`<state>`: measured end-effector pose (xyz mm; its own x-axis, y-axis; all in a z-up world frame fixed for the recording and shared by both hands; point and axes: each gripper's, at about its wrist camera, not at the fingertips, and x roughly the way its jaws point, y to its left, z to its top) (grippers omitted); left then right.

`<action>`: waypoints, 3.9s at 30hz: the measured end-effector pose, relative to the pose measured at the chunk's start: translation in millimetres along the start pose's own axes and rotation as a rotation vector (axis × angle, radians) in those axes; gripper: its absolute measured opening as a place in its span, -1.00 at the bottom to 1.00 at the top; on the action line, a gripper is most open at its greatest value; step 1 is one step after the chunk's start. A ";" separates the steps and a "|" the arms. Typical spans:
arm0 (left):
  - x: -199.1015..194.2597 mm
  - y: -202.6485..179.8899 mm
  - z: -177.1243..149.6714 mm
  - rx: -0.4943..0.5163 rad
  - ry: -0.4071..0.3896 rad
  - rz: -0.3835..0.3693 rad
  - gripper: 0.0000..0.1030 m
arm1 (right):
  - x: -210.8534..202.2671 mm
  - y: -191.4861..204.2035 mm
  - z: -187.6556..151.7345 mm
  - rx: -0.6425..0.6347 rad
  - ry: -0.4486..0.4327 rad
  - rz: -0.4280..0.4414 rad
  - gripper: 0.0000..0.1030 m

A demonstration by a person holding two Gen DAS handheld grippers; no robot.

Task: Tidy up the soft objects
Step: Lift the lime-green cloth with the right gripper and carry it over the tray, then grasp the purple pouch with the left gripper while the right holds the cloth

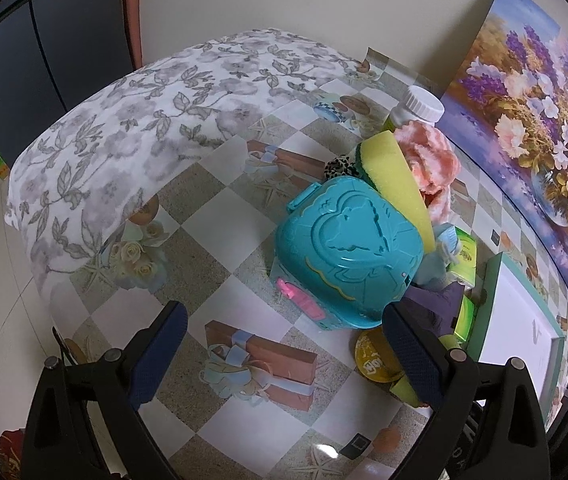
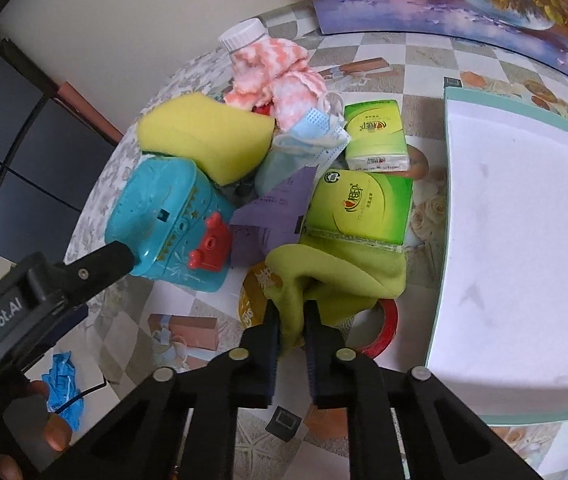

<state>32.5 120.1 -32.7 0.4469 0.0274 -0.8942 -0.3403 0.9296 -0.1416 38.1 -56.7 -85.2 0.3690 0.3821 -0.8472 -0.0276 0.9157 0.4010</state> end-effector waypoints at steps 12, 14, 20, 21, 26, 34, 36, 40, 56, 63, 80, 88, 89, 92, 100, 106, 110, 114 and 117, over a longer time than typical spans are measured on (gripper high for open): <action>-1.9 -0.1 -0.1 -0.005 -0.014 0.004 0.91 | -26.6 -5.8 0.8 0.045 -0.069 0.076 -0.88; -3.2 -0.6 0.0 -0.004 -0.021 0.004 0.91 | -35.5 -6.3 2.7 0.048 -0.094 0.083 -0.88; -7.4 -4.4 -1.0 0.010 -0.035 0.002 0.91 | -64.8 -8.8 6.2 0.061 -0.167 0.116 -0.88; -9.3 -5.4 -1.0 0.012 -0.040 -0.002 0.91 | -71.0 -8.8 6.9 0.058 -0.185 0.113 -0.88; -22.8 -21.7 -1.1 0.071 -0.075 -0.022 0.91 | -97.4 -16.7 9.4 0.077 -0.255 0.097 -0.88; -34.8 -75.9 -10.5 0.272 -0.084 -0.031 0.91 | -138.7 -46.9 9.6 0.143 -0.357 0.022 -0.88; -35.9 -89.9 -13.4 0.325 -0.087 -0.022 0.91 | -147.9 -56.3 8.7 0.161 -0.380 -0.015 -0.88; -32.7 -115.3 -17.3 0.418 -0.080 0.006 0.91 | -163.9 -74.4 6.8 0.197 -0.416 -0.098 -0.88; 23.1 -179.3 -29.5 0.674 0.024 0.152 0.44 | -177.7 -101.6 3.8 0.262 -0.426 -0.150 -0.88; 44.7 -179.2 -32.7 0.702 0.066 0.188 0.08 | -173.8 -103.4 4.7 0.270 -0.408 -0.155 -0.88; 38.3 -172.4 -21.9 0.687 0.013 0.151 -0.44 | -172.3 -104.7 5.0 0.277 -0.399 -0.158 -0.88; 26.0 -157.8 -10.7 0.613 -0.003 0.085 -0.52 | -172.4 -104.7 4.7 0.278 -0.399 -0.158 -0.88; 23.7 -155.9 -9.4 0.604 -0.007 0.076 -0.54 | -172.4 -104.5 4.9 0.277 -0.399 -0.158 -0.88; 13.9 -151.2 -6.1 0.578 -0.028 0.050 -0.76 | -172.6 -104.6 4.9 0.278 -0.400 -0.158 -0.88; 12.3 -150.3 -6.2 0.572 -0.017 0.023 -0.82 | -173.8 -105.9 5.9 0.282 -0.398 -0.159 -0.88; 18.7 -151.3 -12.4 0.593 0.015 0.012 -0.67 | -173.2 -105.9 5.9 0.282 -0.394 -0.160 -0.88; 23.4 -155.9 -18.1 0.609 0.037 0.007 0.00 | -172.4 -105.2 5.8 0.284 -0.390 -0.163 -0.88; 32.4 -161.2 -24.6 0.654 0.047 0.050 0.00 | -169.5 -105.2 5.4 0.285 -0.382 -0.166 -0.88; 45.2 -163.2 -32.5 0.705 0.071 0.102 0.01 | -167.4 -105.3 5.8 0.287 -0.373 -0.168 -0.88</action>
<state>81.4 -42.3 -63.7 0.3781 0.1249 -0.9173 0.2488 0.9407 0.2307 -15.3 -217.8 16.4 0.6552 0.1138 -0.7468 0.2980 0.8695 0.3939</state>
